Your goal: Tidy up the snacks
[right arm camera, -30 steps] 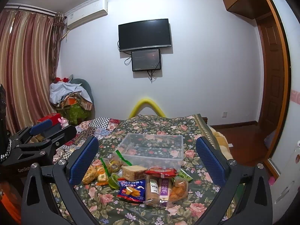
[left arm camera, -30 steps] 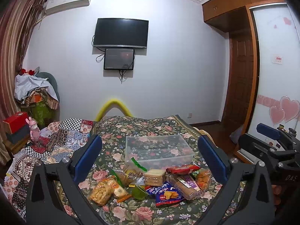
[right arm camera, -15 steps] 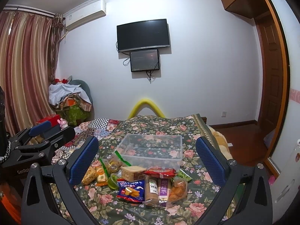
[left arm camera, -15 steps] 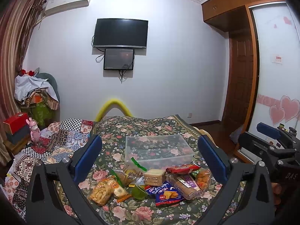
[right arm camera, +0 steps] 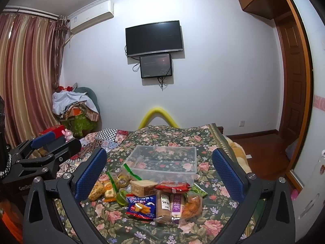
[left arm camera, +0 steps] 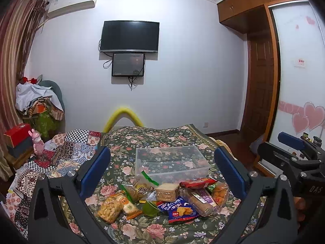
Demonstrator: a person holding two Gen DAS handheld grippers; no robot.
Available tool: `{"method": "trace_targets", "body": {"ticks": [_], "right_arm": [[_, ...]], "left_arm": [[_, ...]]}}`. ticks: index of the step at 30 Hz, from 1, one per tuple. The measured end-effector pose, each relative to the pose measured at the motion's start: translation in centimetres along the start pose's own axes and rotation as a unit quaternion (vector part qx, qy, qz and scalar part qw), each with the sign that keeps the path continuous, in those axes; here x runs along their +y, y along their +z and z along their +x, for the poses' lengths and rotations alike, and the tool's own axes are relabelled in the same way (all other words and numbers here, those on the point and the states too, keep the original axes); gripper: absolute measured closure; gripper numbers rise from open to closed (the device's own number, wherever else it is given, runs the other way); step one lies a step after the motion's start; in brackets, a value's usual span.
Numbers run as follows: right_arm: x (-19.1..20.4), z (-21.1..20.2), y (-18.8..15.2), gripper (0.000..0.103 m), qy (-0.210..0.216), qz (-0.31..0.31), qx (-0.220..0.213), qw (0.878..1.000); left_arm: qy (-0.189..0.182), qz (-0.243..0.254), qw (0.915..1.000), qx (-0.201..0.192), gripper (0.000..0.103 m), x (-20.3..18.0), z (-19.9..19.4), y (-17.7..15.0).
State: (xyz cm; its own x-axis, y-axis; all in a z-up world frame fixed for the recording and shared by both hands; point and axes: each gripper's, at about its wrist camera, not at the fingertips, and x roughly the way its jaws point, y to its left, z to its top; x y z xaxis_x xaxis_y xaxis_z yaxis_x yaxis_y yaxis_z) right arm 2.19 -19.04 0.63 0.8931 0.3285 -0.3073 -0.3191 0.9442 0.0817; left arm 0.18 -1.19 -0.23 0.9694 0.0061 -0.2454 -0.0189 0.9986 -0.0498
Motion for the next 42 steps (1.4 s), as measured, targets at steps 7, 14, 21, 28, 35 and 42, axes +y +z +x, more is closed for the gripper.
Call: {"method": "trace_targets", "body": {"ticks": [7,14,21,28,35,42], "right_arm": [[0.0,0.0,0.0,0.0,0.0,0.0,-0.001,1.0],[-0.1,0.0,0.0,0.0,-0.001,0.0,-0.001,1.0],[-0.2,0.3,0.0,0.0,-0.001,0.003,0.003,1.0],[-0.5,1.2,-0.7,0.0,-0.008,0.004,0.019,1.0],[-2.0,3.2,-2.6,0.0,-0.025,0.009,0.071,0.997],[-5.0,5.7,-5.3,0.004,-0.048,0.028,0.15,0.987]], "left_arm": [[0.0,0.001,1.0,-0.002,0.0,-0.1,-0.1,0.0],[0.001,0.001,1.0,-0.001,0.0,-0.1,-0.1,0.1],[0.0,0.001,1.0,0.002,0.0,0.2,0.1,0.1],[-0.001,0.0,0.9998,0.022,0.0,1.3,1.4,-0.8],[0.005,-0.004,0.9968,0.079,0.0,4.1,4.0,-3.2],[0.022,-0.01,0.9892,0.145,0.0,7.5,7.1,-6.5]]}}
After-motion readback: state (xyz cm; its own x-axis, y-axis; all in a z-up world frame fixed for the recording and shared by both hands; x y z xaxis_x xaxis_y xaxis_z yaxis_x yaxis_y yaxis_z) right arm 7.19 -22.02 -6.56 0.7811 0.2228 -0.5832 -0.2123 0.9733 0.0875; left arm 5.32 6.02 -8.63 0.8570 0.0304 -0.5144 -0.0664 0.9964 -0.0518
